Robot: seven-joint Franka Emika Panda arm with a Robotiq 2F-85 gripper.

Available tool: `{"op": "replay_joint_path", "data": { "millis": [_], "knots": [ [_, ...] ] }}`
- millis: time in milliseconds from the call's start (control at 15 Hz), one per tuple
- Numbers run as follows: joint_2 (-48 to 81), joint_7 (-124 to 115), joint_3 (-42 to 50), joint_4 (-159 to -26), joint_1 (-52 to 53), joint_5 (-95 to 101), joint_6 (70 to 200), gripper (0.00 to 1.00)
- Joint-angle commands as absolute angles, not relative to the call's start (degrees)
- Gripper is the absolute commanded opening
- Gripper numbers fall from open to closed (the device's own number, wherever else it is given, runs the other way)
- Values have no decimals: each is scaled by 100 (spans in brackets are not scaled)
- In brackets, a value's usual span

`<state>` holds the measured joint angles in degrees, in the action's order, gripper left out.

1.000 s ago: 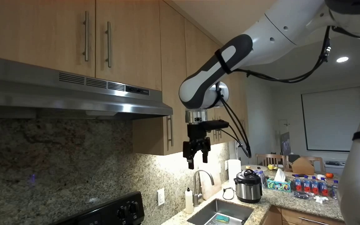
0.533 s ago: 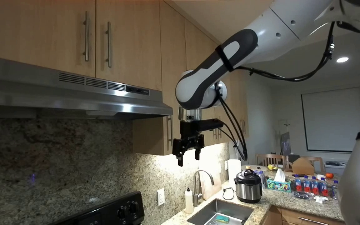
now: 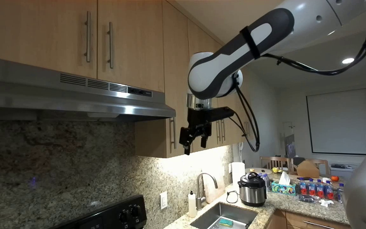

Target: Turn on the light under the top cabinet.

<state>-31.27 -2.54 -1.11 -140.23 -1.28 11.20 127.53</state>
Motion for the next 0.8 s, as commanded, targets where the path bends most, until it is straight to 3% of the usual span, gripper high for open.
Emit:
{"op": "replay_joint_path", "data": {
  "millis": [0,733],
  "knots": [
    [-3713,-125,-157,-14244,-212,1406,13068,100],
    [-4083,873,121,-13753,-39,1556,14213,100]
  ]
}}
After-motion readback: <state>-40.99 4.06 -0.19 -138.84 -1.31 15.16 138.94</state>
